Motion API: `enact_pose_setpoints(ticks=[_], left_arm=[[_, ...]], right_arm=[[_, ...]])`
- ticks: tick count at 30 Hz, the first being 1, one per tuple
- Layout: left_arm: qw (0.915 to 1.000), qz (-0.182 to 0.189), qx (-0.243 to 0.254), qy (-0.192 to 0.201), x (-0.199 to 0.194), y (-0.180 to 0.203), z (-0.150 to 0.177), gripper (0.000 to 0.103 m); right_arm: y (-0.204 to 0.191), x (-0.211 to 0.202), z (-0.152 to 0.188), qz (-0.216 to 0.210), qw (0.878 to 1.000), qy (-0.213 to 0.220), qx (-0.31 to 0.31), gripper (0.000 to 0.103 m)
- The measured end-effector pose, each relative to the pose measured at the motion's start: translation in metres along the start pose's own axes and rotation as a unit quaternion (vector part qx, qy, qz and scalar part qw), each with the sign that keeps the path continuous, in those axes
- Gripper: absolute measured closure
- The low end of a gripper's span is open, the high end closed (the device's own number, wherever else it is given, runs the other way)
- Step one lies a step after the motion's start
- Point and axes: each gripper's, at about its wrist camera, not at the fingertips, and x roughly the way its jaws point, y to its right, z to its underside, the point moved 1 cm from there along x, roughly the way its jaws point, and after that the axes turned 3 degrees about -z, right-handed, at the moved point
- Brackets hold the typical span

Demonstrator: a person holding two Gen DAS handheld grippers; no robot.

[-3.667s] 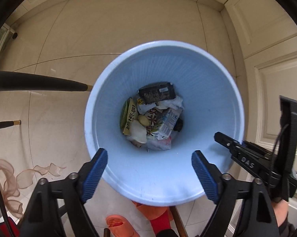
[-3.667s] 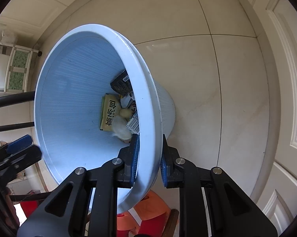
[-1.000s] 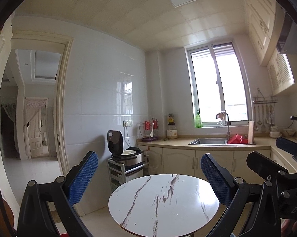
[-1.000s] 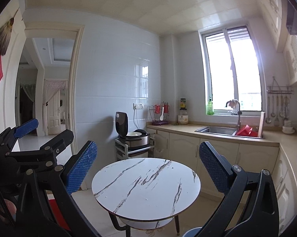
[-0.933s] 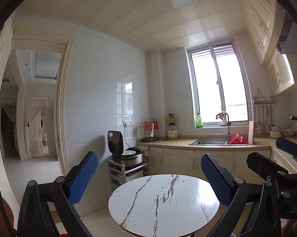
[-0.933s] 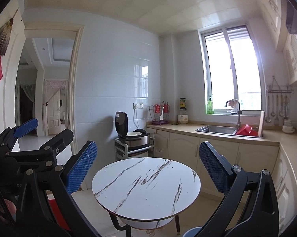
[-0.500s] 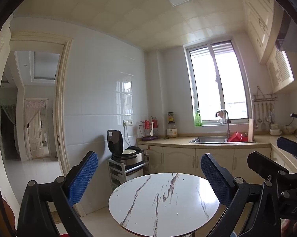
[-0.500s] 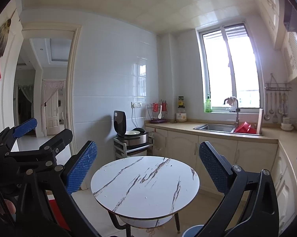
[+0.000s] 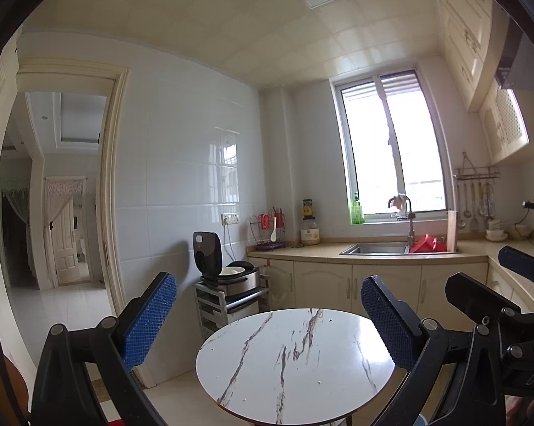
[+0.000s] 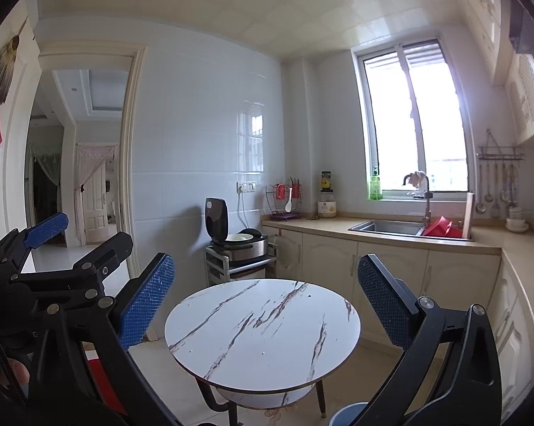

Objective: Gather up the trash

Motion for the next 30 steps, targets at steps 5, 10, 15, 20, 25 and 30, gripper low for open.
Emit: enact_pose_setpoints(ticks=[5,10,15,20,25,30], left_arm=[[1.0,0.0,0.002,-0.001,0.004,-0.006,-0.001,0.001],[1.0,0.001,0.002,-0.002,0.011,-0.016,-0.004,0.001],[1.0,0.004,0.003,-0.003,0.014,-0.024,-0.004,0.001],[1.0,0.006,0.003,-0.003,0.016,-0.029,-0.005,0.001],[1.0,0.007,0.002,-0.003,0.017,-0.033,-0.006,0.001],[1.0,0.007,0.003,-0.003,0.017,-0.035,-0.006,0.001]], right_arm=[[0.0,0.0,0.0,-0.001,1.0,-0.002,0.001,0.0],[-0.001,0.001,0.0,-0.001,1.0,-0.003,0.001,0.0],[-0.001,0.001,0.0,0.0,1.0,-0.003,0.001,0.0],[-0.001,0.0,0.0,0.0,1.0,-0.002,0.001,0.0],[-0.002,0.001,0.001,0.0,1.0,-0.002,0.0,0.0],[-0.002,0.001,0.001,0.001,1.0,-0.002,0.0,0.0]])
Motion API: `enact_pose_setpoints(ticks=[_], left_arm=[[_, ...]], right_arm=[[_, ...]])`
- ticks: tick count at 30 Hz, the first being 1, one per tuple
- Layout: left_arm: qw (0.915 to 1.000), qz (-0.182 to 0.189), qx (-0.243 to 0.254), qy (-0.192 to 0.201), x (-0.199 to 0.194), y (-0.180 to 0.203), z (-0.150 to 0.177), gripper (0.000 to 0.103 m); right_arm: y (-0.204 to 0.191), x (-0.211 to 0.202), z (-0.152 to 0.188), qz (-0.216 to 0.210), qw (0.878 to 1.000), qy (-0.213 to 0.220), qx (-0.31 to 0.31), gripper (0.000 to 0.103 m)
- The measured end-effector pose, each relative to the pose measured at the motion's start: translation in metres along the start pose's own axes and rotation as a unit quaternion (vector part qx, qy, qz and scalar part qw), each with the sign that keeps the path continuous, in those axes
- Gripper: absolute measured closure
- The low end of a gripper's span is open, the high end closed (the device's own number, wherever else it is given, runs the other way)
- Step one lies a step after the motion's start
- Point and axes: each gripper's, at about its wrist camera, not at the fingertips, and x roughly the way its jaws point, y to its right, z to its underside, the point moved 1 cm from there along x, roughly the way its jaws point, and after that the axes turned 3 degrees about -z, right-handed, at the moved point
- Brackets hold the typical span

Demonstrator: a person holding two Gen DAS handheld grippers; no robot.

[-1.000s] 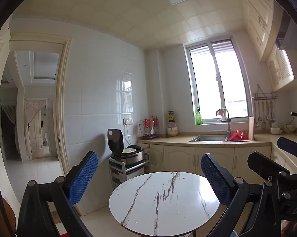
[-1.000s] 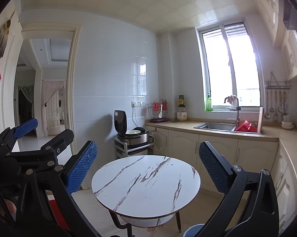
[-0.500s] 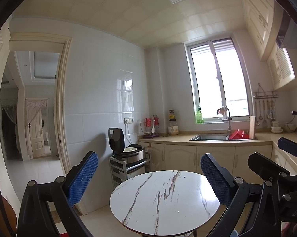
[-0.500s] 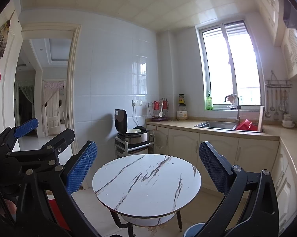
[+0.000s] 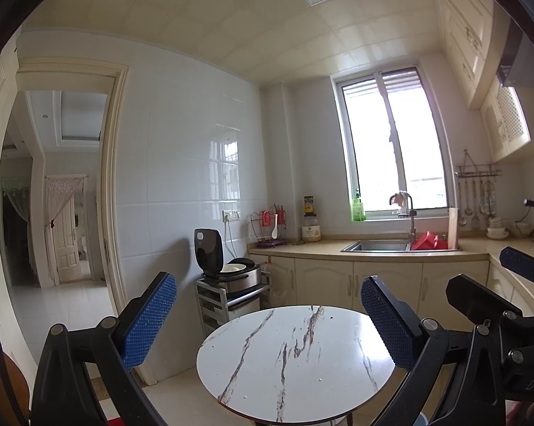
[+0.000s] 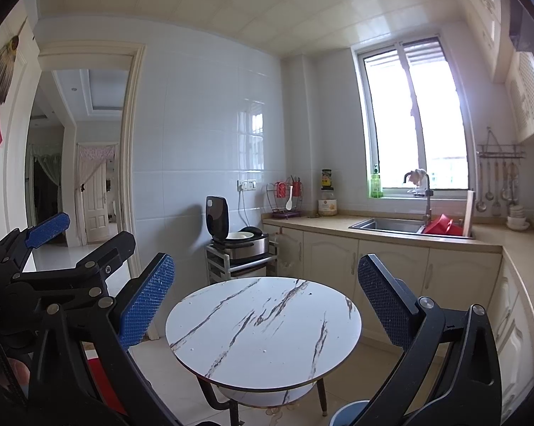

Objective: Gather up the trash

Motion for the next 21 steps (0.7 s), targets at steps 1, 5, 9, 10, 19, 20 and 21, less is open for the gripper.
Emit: enact_pose_setpoints(ticks=[1,5,9,10,19,20,21], left_arm=[[1.0,0.0,0.0,0.0,0.0,-0.001,-0.001,0.001],[1.0,0.0,0.0,0.0,-0.002,-0.005,0.001,0.001],[1.0,0.0,0.0,-0.001,-0.001,-0.008,-0.001,0.001],[1.0,0.0,0.0,0.0,-0.001,-0.008,-0.001,0.001],[1.0,0.001,0.0,-0.002,0.001,-0.011,-0.002,0.001],[1.0,0.001,0.0,-0.003,0.001,-0.011,-0.002,0.001],[1.0,0.001,0.0,-0.004,0.001,-0.012,-0.002,0.001]], right_arm=[[0.0,0.0,0.0,0.0,1.0,0.0,0.0,0.0],[0.0,0.0,0.0,0.0,1.0,-0.001,-0.001,0.0],[0.0,0.0,0.0,-0.001,1.0,0.0,0.0,0.0],[0.0,0.0,0.0,0.0,1.0,0.0,0.0,0.0],[-0.001,0.0,0.0,0.001,1.0,0.0,0.0,0.0],[-0.002,0.0,0.0,0.001,1.0,-0.001,-0.001,0.0],[-0.001,0.001,0.0,0.001,1.0,-0.001,-0.001,0.0]])
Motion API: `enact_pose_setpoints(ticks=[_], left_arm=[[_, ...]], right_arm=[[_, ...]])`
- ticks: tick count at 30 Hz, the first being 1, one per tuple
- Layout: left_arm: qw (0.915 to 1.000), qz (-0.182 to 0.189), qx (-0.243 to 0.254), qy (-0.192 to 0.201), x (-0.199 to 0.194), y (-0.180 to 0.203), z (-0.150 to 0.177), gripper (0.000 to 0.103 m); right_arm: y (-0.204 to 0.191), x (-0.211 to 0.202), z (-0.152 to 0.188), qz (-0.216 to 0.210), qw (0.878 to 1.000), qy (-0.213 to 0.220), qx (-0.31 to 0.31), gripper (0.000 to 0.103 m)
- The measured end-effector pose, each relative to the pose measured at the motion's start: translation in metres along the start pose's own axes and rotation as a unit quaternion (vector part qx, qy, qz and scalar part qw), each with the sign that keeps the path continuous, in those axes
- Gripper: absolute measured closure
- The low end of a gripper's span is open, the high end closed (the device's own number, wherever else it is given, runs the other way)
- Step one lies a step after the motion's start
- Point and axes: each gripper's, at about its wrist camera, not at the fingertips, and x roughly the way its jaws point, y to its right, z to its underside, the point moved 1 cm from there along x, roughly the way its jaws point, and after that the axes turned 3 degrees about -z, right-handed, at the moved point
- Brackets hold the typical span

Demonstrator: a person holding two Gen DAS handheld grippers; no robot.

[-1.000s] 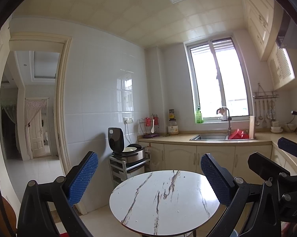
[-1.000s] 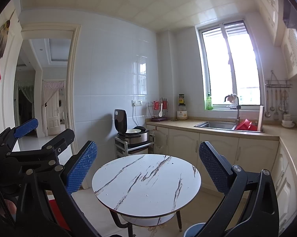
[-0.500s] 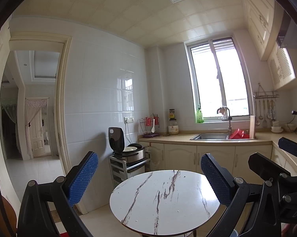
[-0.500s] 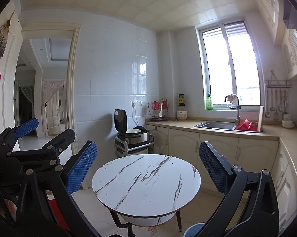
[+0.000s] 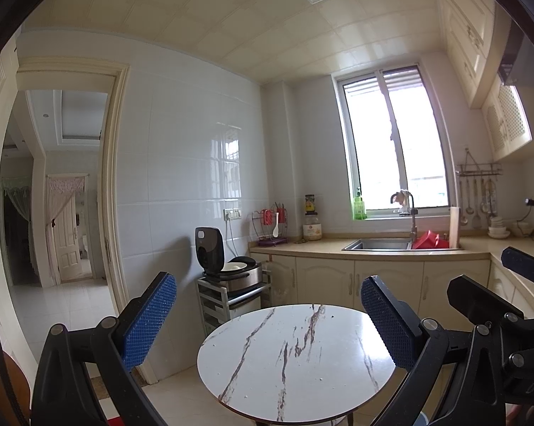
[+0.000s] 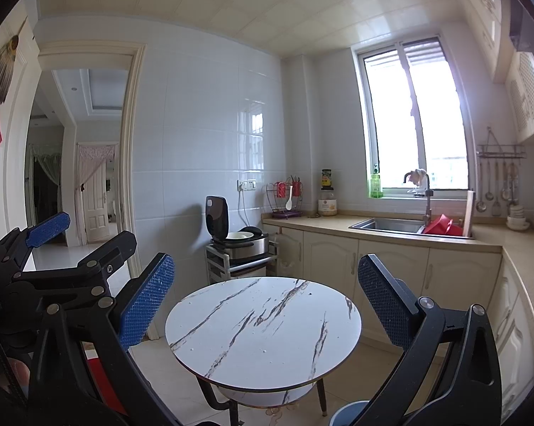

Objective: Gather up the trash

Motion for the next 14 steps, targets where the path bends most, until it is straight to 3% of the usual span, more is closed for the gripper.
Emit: enact_pose_setpoints(ticks=[14], left_arm=[[1.0,-0.001,0.002,-0.01,0.0082,-0.0058,-0.0042,0.001]], right_arm=[[-0.0018,0.0058,0.0057,-0.002,1.0,-0.008,0.001,0.0]])
